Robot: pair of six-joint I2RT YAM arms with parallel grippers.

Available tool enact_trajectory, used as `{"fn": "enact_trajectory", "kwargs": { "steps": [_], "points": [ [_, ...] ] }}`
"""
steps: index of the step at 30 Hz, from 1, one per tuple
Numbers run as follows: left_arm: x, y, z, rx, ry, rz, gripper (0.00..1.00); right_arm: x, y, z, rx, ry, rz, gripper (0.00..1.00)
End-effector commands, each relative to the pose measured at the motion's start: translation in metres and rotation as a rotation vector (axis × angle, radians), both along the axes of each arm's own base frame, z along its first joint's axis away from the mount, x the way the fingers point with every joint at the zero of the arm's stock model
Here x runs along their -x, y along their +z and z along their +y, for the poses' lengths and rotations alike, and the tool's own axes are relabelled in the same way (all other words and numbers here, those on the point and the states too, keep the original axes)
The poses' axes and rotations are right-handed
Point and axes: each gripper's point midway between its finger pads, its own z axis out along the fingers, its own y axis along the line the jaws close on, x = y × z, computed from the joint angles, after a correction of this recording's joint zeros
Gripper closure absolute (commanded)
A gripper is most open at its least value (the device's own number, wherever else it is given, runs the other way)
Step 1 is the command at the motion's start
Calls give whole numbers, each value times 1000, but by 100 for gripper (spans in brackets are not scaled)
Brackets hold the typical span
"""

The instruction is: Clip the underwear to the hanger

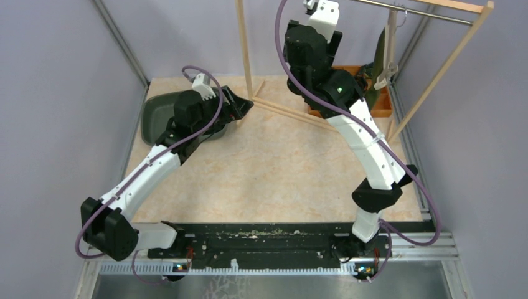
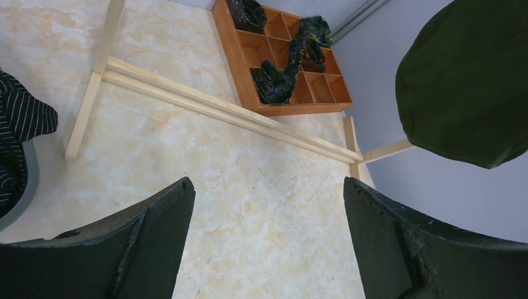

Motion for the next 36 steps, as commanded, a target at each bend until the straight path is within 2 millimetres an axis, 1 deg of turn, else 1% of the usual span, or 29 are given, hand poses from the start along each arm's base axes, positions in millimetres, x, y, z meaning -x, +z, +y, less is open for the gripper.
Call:
{"fn": "enact_trajectory", "kwargs": {
  "steps": [1,3,8,11,14,15,16,19,20,21,25,28,30,33,36],
  "points": [
    [4,17,5,23,-2,-46,6,9,18,-20,-45,-17,-31,36],
    [4,17,5,24,-1,-46,6,9,17,-27,-49,-30,-25,38],
    [4,14,5,27,-3,-41,6,12,18,-36,-46,-38,-32,39],
    [3,15,5,31,-4,-41,6,9,19,-43,-45,-42,-29,41],
    [3,15,5,34,-4,-41,6,7,20,-48,-45,-47,-29,48],
    [3,15,4,34,-5,-42,6,7,20,-49,-43,-48,-29,53],
    [3,15,5,34,-4,-42,6,7,20,-49,-42,-46,-28,60],
    [3,15,5,33,-2,-41,6,7,22,-54,-37,-58,-30,89],
    [3,14,5,32,-3,-41,6,9,23,-55,-38,-59,-32,96],
    [3,15,5,34,-2,-42,6,9,23,-57,-38,-61,-33,100],
    [3,16,6,34,1,-42,6,12,26,-61,-37,-68,-39,100],
    [3,16,6,35,1,-43,6,11,24,-61,-27,-71,-38,100],
    [4,16,6,34,0,-43,6,20,34,-69,-44,-69,-60,100],
    [3,17,9,23,17,-48,6,24,38,-70,-47,-54,-74,100],
    [0,21,15,9,42,-59,6,29,48,-71,-56,-23,-110,100]
  ]
}}
